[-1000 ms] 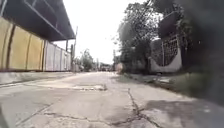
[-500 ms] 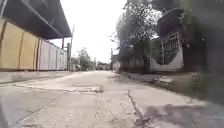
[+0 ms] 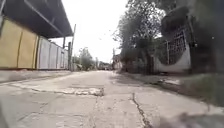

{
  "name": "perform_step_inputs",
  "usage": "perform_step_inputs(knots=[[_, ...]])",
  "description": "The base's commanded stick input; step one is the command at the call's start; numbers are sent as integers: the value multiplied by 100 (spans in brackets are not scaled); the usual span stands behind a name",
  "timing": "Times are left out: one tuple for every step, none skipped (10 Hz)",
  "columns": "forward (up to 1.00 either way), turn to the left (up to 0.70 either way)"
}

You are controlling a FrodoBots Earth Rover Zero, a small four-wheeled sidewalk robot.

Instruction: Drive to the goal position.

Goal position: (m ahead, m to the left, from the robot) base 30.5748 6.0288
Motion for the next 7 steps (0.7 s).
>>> perform_step_inputs(knots=[[70,0],[70,0],[70,0],[70,0],[70,0],[70,0],[70,0]])
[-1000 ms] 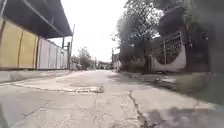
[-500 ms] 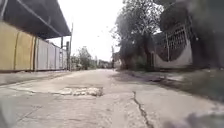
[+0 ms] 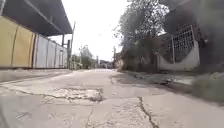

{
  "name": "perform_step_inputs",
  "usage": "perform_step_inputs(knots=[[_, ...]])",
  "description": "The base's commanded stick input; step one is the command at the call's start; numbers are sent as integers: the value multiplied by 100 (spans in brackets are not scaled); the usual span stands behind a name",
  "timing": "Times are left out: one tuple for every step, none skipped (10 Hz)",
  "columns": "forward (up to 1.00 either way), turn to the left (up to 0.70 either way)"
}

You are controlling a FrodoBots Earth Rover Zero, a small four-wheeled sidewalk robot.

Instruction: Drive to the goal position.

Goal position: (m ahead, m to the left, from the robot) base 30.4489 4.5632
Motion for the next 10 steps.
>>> perform_step_inputs(knots=[[70,-3],[70,-22],[70,-35],[70,-35],[70,-29],[70,-7],[70,0],[70,0],[70,0],[70,0]])
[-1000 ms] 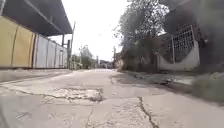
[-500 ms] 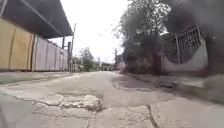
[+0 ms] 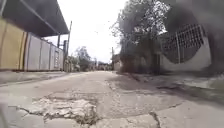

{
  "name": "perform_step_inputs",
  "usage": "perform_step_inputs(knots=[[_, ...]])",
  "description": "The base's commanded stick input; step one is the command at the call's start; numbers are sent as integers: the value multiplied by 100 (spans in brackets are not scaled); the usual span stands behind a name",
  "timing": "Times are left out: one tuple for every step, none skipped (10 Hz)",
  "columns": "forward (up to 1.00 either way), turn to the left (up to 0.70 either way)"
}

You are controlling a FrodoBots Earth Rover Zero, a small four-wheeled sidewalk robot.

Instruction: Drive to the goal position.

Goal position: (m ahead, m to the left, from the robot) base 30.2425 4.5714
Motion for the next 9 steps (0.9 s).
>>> perform_step_inputs(knots=[[70,0],[70,0],[70,0],[70,0],[70,0],[70,0],[70,0],[70,0],[70,0]])
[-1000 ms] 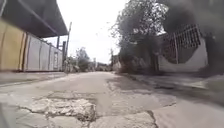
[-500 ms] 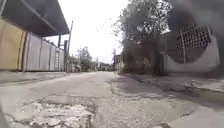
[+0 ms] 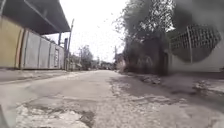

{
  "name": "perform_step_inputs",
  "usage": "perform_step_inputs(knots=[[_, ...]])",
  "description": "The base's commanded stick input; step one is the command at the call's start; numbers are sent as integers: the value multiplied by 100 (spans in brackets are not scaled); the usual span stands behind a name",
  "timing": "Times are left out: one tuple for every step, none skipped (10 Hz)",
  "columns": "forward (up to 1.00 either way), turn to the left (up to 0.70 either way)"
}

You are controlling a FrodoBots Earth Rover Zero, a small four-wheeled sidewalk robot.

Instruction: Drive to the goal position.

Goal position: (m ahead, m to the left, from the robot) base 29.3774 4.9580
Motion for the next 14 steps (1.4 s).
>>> perform_step_inputs(knots=[[70,0],[70,0],[70,0],[70,0],[70,0],[70,0],[70,0],[70,0],[70,0],[70,0],[70,0],[70,0],[70,0],[70,0]])
